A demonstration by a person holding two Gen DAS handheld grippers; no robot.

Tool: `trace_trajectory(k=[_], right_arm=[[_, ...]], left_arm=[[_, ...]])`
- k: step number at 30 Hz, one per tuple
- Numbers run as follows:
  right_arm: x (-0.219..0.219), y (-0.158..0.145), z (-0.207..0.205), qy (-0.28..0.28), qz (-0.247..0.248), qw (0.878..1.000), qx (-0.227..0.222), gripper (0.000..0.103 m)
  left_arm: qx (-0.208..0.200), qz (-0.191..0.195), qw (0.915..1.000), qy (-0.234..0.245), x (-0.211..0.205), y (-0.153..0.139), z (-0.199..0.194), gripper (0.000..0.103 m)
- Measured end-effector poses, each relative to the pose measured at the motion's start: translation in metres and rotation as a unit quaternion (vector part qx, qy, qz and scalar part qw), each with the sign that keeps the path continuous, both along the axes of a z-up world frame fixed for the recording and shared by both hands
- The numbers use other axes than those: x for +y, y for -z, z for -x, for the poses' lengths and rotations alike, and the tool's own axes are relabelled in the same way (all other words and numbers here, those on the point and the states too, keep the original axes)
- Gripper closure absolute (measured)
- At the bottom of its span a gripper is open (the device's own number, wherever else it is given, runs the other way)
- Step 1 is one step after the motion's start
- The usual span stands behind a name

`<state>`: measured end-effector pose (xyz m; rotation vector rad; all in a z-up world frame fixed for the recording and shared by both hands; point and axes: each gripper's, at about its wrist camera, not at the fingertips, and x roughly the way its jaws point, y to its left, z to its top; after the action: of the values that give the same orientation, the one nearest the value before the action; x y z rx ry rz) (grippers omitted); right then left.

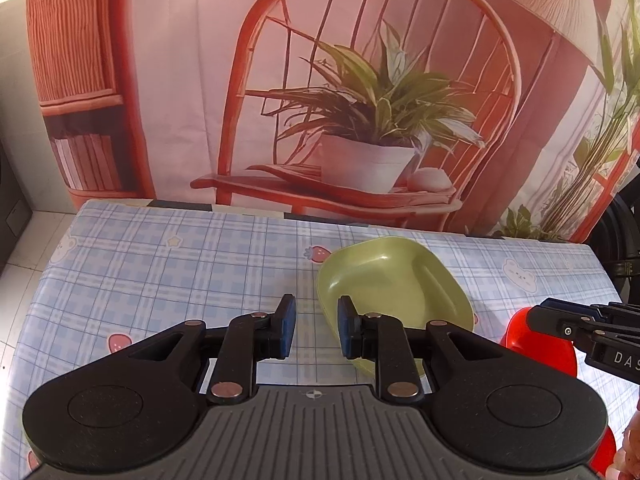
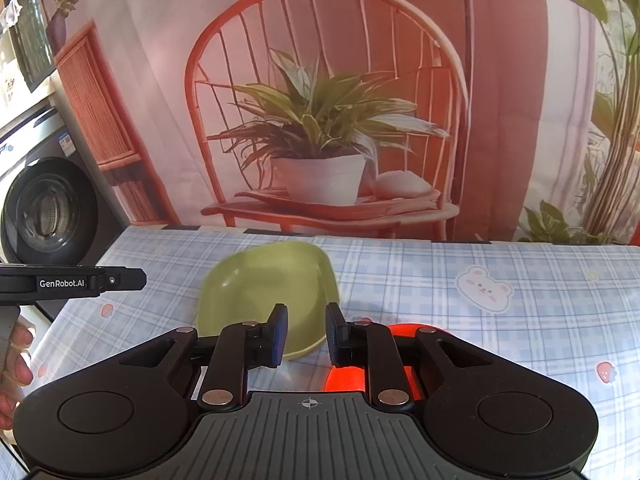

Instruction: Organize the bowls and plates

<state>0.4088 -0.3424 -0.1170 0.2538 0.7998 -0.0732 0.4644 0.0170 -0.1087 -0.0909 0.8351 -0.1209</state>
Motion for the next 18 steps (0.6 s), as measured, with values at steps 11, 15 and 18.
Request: trace_trajectory(k=[11,15,18], right_arm=[[-0.025,0.053,-0.065,0.058,-0.06,0.993,0.088,0.082],[-0.028,0.064,-0.072,0.074,-0.073,0.989,0.102,0.082],[-0.026,0.067,-0.076,0.07,-0.076,0.989,0.11,0.082]], left_arm=[[0.045,0.061,0.9969,-0.022,-0.001,0.041,-0.041,0.071],[0.049,0.066,0.9964,-0.021,-0.002,0.048,-0.049,0.071],[0.053,0.064,0.9962,-0.026,-0.004,0.054,-0.054,0.071]])
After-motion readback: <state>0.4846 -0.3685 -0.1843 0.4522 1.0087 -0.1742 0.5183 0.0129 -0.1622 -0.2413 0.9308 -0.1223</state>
